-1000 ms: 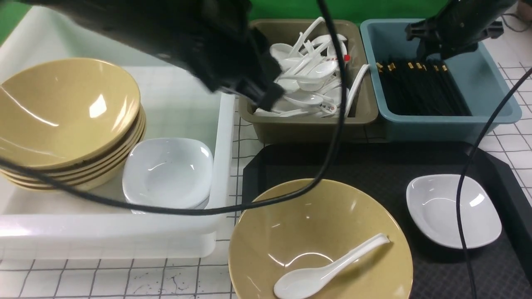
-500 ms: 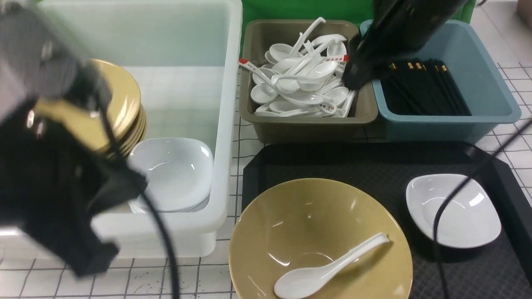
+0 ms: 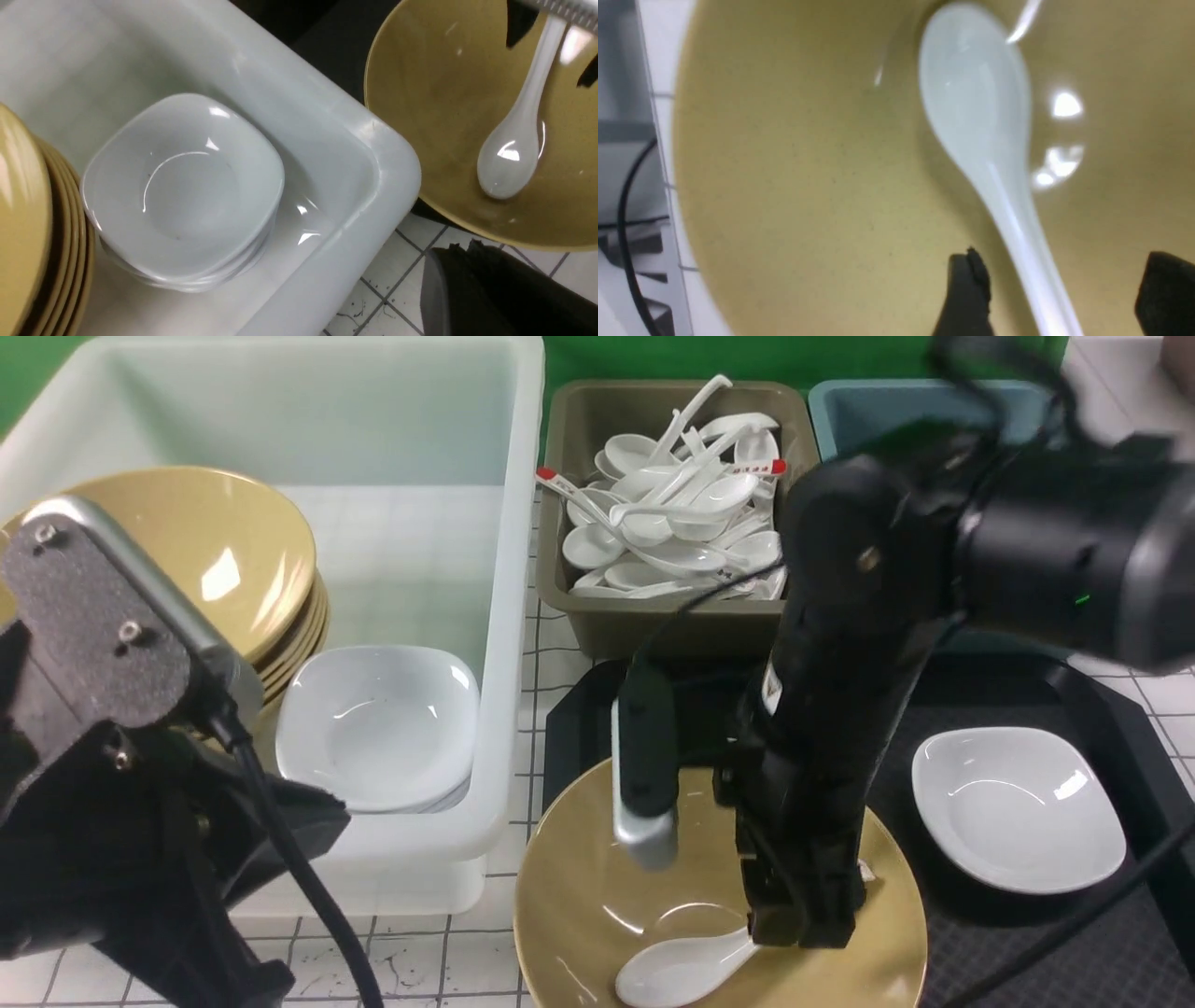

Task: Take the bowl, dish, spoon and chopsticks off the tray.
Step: Use the right arm to grab the soup spoon in the middle, then use the right arm to put the soup spoon into the small storage box in the middle

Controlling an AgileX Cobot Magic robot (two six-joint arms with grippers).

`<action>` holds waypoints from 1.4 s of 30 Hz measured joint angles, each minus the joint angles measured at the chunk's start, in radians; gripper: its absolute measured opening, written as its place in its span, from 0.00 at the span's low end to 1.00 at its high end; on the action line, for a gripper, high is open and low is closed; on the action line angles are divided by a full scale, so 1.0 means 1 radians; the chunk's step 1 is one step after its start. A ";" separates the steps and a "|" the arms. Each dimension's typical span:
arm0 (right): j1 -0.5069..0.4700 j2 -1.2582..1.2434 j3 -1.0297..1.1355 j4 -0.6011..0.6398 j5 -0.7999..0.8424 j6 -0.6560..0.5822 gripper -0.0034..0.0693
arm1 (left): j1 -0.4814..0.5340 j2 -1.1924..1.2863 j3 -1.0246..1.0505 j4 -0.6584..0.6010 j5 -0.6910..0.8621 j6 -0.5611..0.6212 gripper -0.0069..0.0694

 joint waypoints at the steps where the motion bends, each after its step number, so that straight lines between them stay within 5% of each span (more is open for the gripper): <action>1: 0.000 0.015 0.001 -0.002 -0.004 -0.002 0.73 | 0.000 0.000 0.001 0.000 -0.006 0.000 0.08; 9: 0.001 0.128 0.002 -0.008 -0.014 -0.017 0.65 | 0.000 0.012 0.007 -0.002 -0.078 0.000 0.08; 12: 0.007 0.148 0.002 -0.013 -0.015 -0.018 0.54 | 0.000 0.021 0.024 -0.002 -0.150 0.000 0.08; 16: 0.020 0.140 -0.011 -0.024 -0.017 -0.017 0.29 | 0.000 0.055 0.039 0.001 -0.236 0.000 0.08; 26: -0.060 0.037 -0.241 -0.260 -0.054 0.111 0.29 | 0.107 0.217 -0.087 0.013 -0.291 -0.053 0.08; 31: -0.182 0.077 -0.348 -0.275 -0.379 0.412 0.29 | 0.245 0.354 -0.276 -0.068 -0.211 -0.056 0.08; 37: -0.270 0.175 -0.387 -0.280 -0.687 0.709 0.31 | 0.269 0.426 -0.329 -0.164 -0.179 -0.053 0.08; 39: -0.291 0.211 -0.387 -0.281 -0.760 0.778 0.37 | 0.269 0.439 -0.331 -0.200 -0.158 -0.053 0.08; 42: -0.304 0.241 -0.391 -0.281 -0.783 0.879 0.61 | 0.263 0.453 -0.332 -0.238 -0.121 -0.017 0.08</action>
